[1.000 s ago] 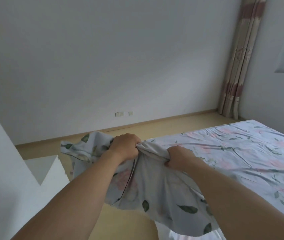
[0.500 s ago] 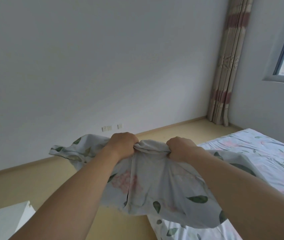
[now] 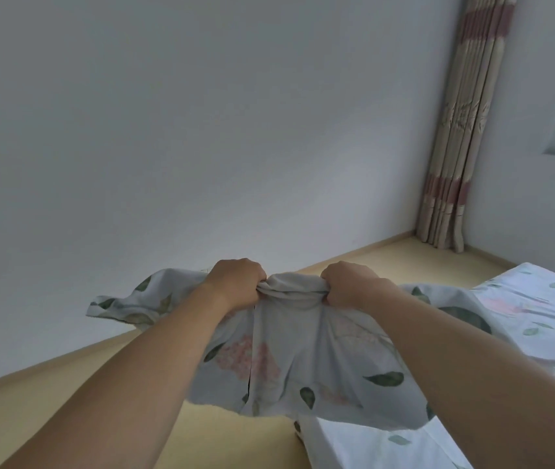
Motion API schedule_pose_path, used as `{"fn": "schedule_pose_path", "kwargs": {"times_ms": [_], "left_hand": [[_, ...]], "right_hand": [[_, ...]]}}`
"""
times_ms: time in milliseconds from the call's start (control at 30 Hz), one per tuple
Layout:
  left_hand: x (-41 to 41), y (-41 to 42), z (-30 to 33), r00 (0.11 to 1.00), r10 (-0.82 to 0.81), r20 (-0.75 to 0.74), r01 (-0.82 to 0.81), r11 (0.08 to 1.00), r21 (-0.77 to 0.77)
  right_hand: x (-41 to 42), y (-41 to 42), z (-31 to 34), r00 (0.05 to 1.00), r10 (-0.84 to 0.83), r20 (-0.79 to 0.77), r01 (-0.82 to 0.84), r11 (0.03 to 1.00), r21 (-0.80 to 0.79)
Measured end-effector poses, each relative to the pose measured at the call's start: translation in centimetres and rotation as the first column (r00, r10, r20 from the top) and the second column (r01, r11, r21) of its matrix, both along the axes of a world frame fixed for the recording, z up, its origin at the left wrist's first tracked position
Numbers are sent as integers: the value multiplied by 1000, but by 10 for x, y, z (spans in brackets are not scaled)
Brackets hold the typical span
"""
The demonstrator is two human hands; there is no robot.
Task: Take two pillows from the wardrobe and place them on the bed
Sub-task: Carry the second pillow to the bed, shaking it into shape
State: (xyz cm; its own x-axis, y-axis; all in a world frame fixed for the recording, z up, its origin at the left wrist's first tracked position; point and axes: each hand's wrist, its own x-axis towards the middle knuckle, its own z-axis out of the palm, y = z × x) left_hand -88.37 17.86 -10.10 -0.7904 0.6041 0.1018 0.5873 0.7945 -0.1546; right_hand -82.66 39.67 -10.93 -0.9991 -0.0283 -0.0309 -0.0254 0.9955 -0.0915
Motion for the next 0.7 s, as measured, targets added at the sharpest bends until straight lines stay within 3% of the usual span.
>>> {"fn": "schedule_pose_path", "kwargs": {"times_ms": [367, 700], "left_hand": [[-288, -64, -5, 983, -182, -32, 182, 983, -7], [-521, -13, -6, 935, -354, -22, 353, 935, -25]], "right_hand": [[-268, -67, 0, 992, -121, 24, 121, 992, 27], [-457, -38, -10, 950, -311, -8, 311, 950, 32]]}}
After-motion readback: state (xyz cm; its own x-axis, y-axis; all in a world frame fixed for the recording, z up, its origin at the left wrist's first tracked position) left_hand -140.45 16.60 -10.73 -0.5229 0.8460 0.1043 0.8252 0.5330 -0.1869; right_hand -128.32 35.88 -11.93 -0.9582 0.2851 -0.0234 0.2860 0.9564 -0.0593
